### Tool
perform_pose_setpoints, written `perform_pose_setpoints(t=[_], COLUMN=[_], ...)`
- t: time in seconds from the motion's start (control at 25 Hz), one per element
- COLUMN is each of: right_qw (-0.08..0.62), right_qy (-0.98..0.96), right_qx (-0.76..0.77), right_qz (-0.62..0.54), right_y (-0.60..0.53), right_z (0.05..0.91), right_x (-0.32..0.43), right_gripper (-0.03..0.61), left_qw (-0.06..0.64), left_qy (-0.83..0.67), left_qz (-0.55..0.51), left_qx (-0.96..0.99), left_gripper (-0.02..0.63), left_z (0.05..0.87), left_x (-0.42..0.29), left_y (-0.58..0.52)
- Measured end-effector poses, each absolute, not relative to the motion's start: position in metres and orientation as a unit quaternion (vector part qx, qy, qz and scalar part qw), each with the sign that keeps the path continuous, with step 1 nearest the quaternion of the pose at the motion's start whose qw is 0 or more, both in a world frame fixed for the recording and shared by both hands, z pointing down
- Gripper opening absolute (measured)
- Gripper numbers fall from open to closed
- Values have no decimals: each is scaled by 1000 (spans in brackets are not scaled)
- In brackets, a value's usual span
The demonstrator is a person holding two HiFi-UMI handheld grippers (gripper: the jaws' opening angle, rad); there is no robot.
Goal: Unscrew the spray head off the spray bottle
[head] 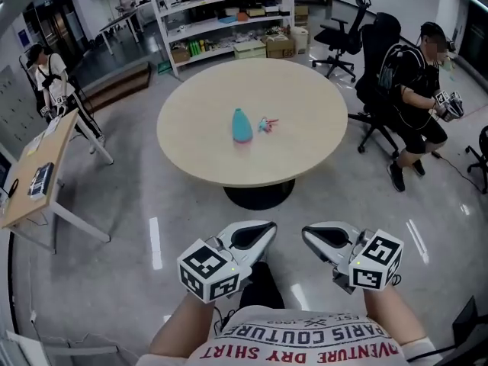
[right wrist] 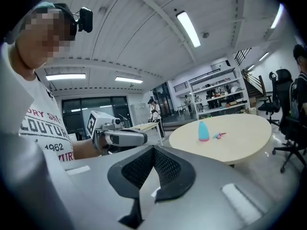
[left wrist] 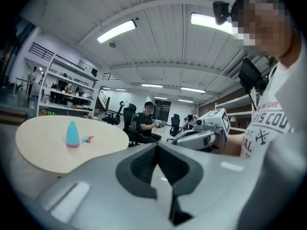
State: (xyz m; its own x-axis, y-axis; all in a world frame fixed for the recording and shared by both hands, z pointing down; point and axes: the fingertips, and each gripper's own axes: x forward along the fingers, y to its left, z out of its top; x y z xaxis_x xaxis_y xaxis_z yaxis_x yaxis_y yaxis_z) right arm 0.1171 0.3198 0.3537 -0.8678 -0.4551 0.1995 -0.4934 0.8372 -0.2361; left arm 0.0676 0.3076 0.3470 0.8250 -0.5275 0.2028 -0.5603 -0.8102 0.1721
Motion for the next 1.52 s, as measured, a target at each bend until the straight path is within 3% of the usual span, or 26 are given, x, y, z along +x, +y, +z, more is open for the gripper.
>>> perform_pose_setpoints(t=[0.6,1.52], right_qw=[91,87], right_qy=[-964,-967], right_qx=[233,216], right_qz=[93,104], right_y=[461,488], right_z=[282,290], right_x=[120,117], right_gripper=[0,0], left_qw=[75,76], left_qy=[-299,-313], left_qz=[113,122], left_qx=[944,939], left_gripper=[1,2], left_z=[276,288], left_x=[95,82], left_y=[467,486])
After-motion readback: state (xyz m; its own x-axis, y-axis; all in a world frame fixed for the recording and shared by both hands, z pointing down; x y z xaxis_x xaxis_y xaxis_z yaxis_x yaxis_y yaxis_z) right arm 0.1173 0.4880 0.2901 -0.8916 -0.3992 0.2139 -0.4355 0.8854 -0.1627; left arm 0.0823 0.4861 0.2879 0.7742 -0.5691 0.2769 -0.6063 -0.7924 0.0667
